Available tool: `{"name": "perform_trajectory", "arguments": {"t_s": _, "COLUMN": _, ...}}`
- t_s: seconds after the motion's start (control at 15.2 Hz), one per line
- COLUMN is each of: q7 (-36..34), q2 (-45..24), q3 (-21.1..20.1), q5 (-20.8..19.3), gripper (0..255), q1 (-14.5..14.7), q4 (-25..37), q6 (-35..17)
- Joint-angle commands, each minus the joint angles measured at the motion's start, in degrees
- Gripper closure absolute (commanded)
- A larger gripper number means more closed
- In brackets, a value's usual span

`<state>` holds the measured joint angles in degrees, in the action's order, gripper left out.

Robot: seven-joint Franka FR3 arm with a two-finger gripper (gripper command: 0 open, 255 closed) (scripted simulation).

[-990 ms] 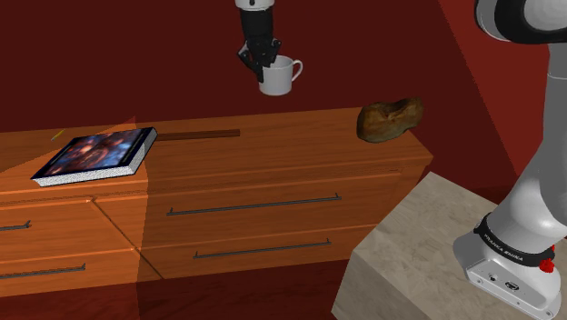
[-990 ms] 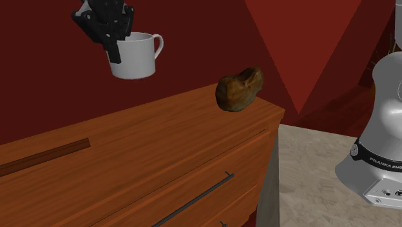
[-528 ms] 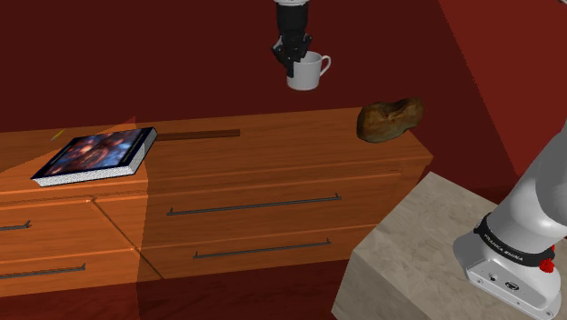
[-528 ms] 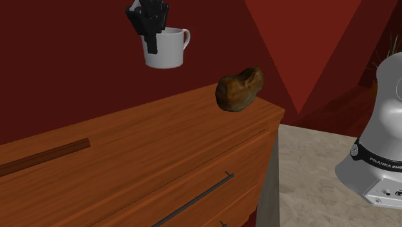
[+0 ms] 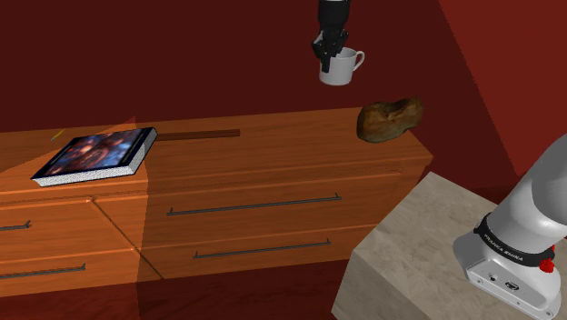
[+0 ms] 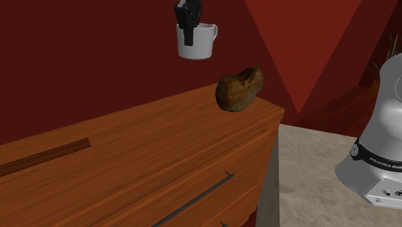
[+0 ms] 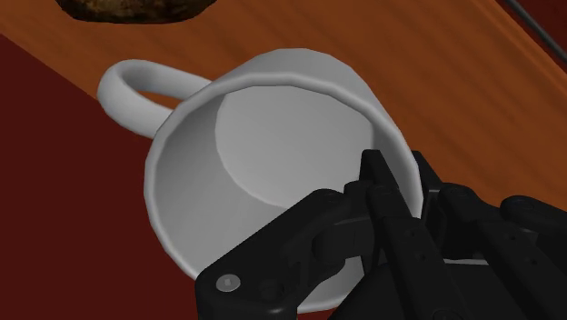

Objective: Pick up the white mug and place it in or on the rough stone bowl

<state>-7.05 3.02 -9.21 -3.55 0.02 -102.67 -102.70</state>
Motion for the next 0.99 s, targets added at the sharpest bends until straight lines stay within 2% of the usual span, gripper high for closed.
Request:
{"name": "perform_trajectory", "arguments": {"t_s": 0.0, "q7": 2.82, "q2": 2.55, "q3": 1.44, "q5": 0.45, "gripper": 255, "q1": -1.24, "q4": -2.94, "q6": -0.61}}
{"name": "perform_trajectory", "arguments": {"t_s": 0.46, "q7": 11.81, "q2": 10.72, "q3": 6.74, "q5": 0.84, "gripper": 255, "q1": -4.83, "q4": -11.42, "q6": -1.42}}
{"name": "perform_trajectory", "arguments": {"t_s": 0.92, "q7": 20.95, "q2": 16.4, "q3": 12.81, "q5": -0.32, "gripper": 255, "q1": -8.34, "q4": -16.55, "q6": -1.37}}
